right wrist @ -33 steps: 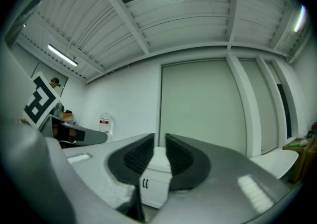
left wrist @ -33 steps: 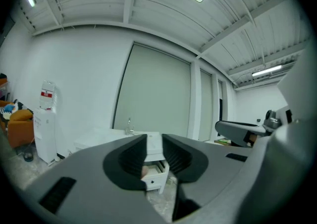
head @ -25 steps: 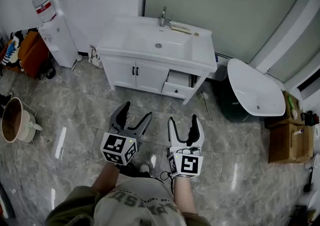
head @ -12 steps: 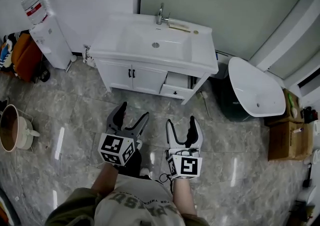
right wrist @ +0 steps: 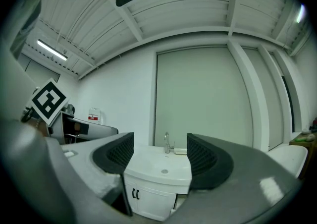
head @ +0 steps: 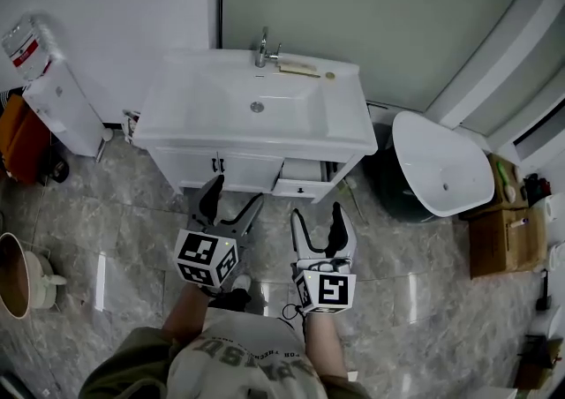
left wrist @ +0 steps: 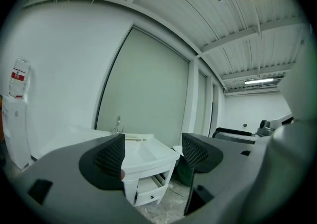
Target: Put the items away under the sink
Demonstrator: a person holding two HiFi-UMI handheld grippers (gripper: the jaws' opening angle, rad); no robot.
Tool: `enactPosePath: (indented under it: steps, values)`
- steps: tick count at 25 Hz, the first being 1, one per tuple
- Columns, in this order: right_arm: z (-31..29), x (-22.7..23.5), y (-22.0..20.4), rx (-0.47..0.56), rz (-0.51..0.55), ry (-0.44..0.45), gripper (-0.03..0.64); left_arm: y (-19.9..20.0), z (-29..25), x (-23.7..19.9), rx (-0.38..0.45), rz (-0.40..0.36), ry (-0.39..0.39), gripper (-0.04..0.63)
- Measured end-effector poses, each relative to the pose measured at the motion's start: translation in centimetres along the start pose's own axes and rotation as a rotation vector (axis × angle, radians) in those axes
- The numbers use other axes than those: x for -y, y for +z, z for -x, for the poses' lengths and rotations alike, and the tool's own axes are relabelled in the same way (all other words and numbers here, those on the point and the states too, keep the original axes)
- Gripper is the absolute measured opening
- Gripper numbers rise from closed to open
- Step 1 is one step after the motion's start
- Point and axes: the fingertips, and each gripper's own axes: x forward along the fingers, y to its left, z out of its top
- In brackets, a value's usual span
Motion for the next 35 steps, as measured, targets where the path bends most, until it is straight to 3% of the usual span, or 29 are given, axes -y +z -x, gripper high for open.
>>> enactPosePath:
  steps: [7, 17, 28, 35]
  values:
    - [-5.2, 0.6, -0.6, -0.011, 0.002, -0.017, 0.327, 1.0, -4.2, -3.5, -0.009, 0.015, -0.024, 0.345]
    - [-11.3, 5.8, -2.9, -0.062, -0.006, -0.004, 0.327, -0.4, -12.6, -4.1, -0.068, 0.025, -0.037, 0.345]
    - [-21.5, 17.0, -3.9, -0.065, 0.002, 0.119, 0.327, 1.6, -26.0, -3.1, -0.032, 0.035, 0.073, 0.345]
    - [-26.1, 22.3, -4.5, -0.068, -0.017, 0.172, 0.327, 2.0, -31.1, -3.0, -0.039, 0.04, 0.153, 0.345]
